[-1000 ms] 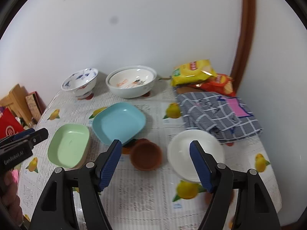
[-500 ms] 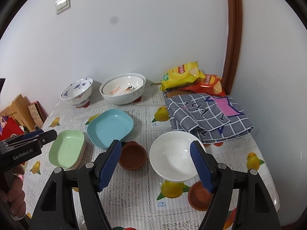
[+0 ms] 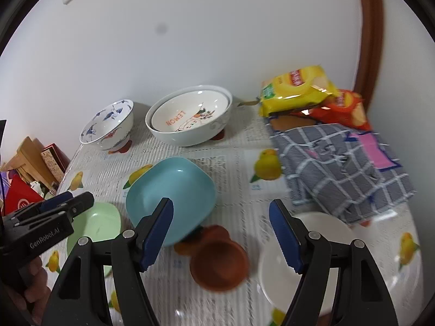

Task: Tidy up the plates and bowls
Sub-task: 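Move both grippers to the blue plate rim and close on it, then lift the blue plate and carry it toward the green plate stack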

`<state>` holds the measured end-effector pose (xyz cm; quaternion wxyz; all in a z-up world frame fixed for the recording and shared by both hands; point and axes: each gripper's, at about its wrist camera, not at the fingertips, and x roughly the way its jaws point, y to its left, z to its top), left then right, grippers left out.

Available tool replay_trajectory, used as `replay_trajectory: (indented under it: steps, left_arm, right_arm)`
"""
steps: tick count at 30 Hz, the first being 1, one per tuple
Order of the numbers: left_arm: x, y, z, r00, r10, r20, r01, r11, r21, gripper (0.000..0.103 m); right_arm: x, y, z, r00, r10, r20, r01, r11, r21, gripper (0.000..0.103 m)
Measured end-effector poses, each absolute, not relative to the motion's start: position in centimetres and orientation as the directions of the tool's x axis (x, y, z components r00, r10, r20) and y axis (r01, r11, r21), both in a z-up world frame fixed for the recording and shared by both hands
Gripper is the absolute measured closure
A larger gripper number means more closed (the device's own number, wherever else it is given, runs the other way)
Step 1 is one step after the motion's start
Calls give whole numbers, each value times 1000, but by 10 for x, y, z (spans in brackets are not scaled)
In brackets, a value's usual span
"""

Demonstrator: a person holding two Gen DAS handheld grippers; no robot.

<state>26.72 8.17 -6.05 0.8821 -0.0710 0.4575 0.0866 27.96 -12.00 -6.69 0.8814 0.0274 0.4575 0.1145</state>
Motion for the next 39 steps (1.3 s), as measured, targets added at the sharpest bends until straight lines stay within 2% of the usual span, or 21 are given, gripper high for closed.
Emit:
replay_trajectory:
  steps: [10,14,18,22,24,26,27,28,29,32,39]
  left_arm:
    - [317,92,-108,491,60,-869,-206,977,-49,55]
    - [331,93,-122,477,25,-879,-205,975,-84,55]
    - [343,89,-134,466,19,-885,-204,975,-86,55]
    - [350,85,-142,448,66,-891,-209,977,-32,57]
    - [352,87,-145,445,56,-894,-207,977,-42,64]
    - [355,88,-149,431,33,-902,-203,977,-61,71]
    - [356,88,-152,428,25,-904,-199,978,-68,83]
    - [356,87,-153,431,4,-902,-188,978,-86,87]
    - [355,87,-153,439,4,-898,-185,979,-86,88]
    - [352,84,-144,468,3,-884,-156,985,-79,92]
    - [336,86,-115,504,-15,-864,-163,980,-112,92]
  right_arm:
    - [332,-92,-123,469,246,-848,-176,967,183,30]
    - [345,-88,-144,442,225,-868,-176,971,161,38]
    - [352,-88,-157,419,202,-885,-156,976,150,40]
    - [355,-85,-169,387,191,-902,-149,978,143,48]
    - [357,-83,-174,371,189,-909,-142,979,146,53]
    - [359,-82,-179,358,192,-914,-143,978,149,64]
    - [360,-81,-181,356,191,-915,-141,979,149,69]
    - [360,-82,-183,357,188,-915,-138,979,148,82]
    - [361,-82,-184,362,189,-913,-136,979,149,89]
    - [360,-87,-180,393,197,-898,-118,980,163,93]
    - [351,-97,-152,439,228,-869,-117,974,196,95]
